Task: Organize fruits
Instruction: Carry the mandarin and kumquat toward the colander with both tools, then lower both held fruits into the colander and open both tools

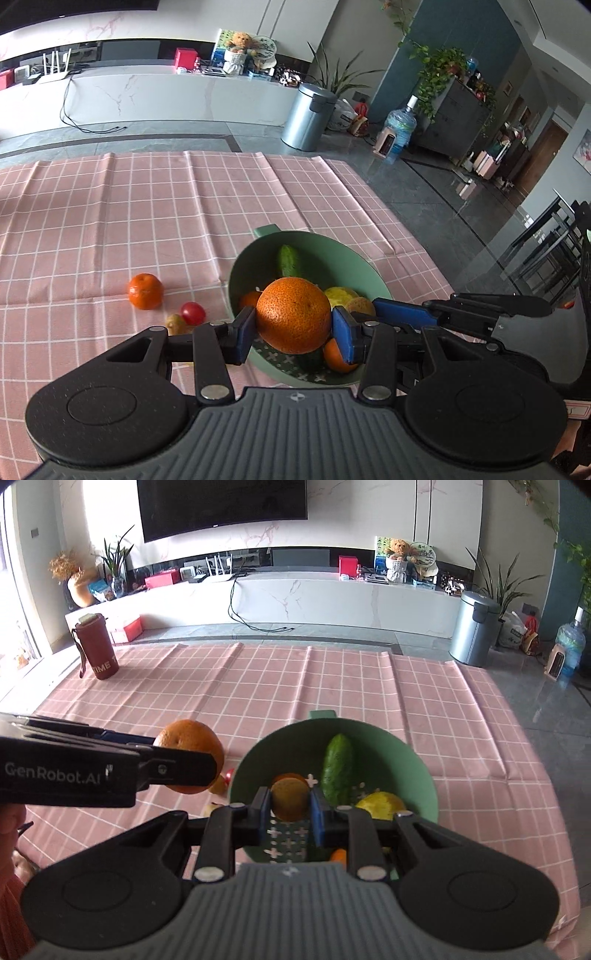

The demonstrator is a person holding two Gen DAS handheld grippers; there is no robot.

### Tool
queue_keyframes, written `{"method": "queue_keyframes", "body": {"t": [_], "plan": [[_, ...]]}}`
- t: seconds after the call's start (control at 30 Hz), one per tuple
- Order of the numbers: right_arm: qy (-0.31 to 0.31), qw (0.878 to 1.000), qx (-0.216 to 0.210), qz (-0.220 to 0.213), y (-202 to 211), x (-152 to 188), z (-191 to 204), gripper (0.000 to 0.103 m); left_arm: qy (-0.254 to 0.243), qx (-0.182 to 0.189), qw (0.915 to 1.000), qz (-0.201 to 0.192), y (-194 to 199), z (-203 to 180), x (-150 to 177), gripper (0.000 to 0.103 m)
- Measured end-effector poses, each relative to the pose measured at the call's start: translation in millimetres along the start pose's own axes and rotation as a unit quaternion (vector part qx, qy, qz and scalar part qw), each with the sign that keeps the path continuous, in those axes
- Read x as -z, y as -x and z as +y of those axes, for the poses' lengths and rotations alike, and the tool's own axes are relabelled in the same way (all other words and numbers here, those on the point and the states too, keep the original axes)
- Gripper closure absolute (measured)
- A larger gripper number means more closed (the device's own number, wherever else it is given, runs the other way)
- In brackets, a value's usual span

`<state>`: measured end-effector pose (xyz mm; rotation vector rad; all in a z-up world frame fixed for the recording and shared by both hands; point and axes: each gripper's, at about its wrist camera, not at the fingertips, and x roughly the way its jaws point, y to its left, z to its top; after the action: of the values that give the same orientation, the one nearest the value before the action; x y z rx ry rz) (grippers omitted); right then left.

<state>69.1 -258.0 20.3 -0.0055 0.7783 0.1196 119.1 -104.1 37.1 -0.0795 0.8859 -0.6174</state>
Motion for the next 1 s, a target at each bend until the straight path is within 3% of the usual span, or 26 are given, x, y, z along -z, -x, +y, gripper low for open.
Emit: {"method": "queue_keyframes", "body": {"t": [0.13, 0.43, 1.0], "plan": [[0.036, 0.999, 0.007, 0.028, -9.0, -1.8, -24.0, 0.085, -0.034, 0.001, 0.9991, 0.027, -24.2, -21.8, 2.4, 0.053], [0.106, 0.99, -0.005, 0.092, -38.2, 5.0, -39.7, 0.085, -0.048, 0.001, 0.9932, 0.106, -70.0, -29.2, 4.3, 0.053], [0.139, 0.98, -0.02, 0.142, -70.6, 13.2, -43.0, 0.083, -0.047, -0.04, 0.9777, 0.201, -120.0, -19.9, 7.4, 0.052]]}}
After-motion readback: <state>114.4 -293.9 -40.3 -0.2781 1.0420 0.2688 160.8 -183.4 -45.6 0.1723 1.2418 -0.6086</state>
